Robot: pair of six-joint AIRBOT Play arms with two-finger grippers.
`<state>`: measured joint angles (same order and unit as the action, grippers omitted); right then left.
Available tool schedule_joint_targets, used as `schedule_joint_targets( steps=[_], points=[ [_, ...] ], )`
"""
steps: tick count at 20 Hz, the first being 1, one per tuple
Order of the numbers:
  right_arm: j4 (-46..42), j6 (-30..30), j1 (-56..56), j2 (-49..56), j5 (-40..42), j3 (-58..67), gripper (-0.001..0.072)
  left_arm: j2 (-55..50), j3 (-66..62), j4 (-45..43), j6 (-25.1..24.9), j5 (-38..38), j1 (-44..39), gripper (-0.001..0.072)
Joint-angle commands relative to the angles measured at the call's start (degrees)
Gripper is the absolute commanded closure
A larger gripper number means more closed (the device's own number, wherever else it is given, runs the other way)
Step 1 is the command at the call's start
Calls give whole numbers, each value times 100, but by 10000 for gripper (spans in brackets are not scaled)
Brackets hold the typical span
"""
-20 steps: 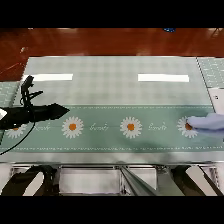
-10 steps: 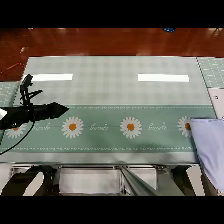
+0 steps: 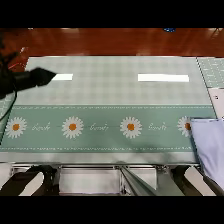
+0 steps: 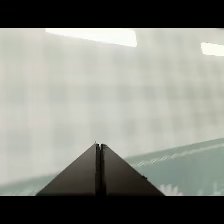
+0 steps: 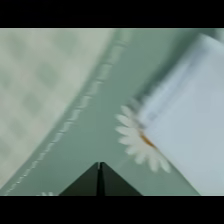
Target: Fold the shirts.
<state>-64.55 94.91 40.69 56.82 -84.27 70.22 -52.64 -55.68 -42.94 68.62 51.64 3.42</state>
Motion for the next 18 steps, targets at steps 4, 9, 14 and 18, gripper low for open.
schedule_joint_targets(
  steps=[4, 9, 14, 18],
  points=[
    [-2024, 656, -4913, 1298, 1880, 376, 685, -1904, -2203, -2184, 1071, 1167, -1908, 688],
    [-3220, 1054, -5158, 2100, 1019, 374, 684, -2553, -2092, -3495, 2708, 1250, -1947, 687],
    [-3187, 1049, -5158, 2105, 927, 374, 684, -2579, -2092, -3462, 2710, 1292, -2024, 687],
    [-3187, 1049, -5158, 2105, 931, 376, 684, -2627, -2092, -3462, 2710, 1292, -2024, 687]
  ],
)
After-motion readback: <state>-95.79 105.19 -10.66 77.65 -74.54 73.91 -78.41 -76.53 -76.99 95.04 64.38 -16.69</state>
